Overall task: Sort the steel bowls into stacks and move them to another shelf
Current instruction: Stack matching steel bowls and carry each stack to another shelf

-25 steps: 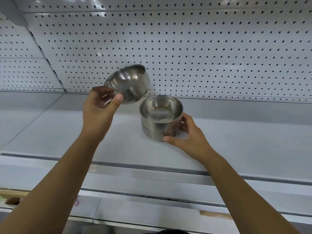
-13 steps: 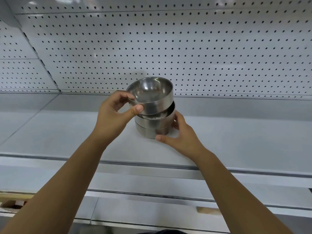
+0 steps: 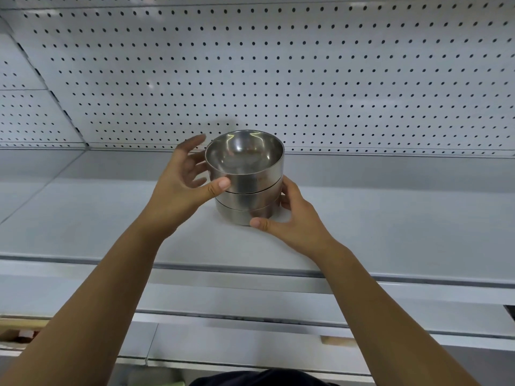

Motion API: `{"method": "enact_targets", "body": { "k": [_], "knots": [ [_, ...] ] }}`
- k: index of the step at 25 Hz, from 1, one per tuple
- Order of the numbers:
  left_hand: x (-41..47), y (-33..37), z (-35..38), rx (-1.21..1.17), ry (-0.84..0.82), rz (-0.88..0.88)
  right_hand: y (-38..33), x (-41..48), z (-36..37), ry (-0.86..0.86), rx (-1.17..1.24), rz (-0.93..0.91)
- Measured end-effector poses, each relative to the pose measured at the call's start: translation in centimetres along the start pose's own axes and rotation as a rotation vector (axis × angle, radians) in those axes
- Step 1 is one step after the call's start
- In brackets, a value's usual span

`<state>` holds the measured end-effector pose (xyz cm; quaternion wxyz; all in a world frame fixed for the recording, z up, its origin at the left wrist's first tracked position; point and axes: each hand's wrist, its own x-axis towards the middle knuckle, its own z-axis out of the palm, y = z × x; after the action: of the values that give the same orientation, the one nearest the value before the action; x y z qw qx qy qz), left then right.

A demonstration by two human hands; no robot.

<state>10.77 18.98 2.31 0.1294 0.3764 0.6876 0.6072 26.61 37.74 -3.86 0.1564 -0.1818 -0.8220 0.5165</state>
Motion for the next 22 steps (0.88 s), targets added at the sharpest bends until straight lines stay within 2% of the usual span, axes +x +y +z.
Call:
{"method": "enact_targets", "body": {
  "k": [4, 22],
  "knots": [
    [0.4, -0.3, 0.3, -0.036, -0.083, -0.079, -0.1, 0.3, 0.0, -0.020, -0.035, 0.004],
    [0.1, 1.0, 0.7, 0.013, -0.060, -0.064, -0.6, -0.3, -0.6, 0.027, 0.006, 0.000]
  ]
}}
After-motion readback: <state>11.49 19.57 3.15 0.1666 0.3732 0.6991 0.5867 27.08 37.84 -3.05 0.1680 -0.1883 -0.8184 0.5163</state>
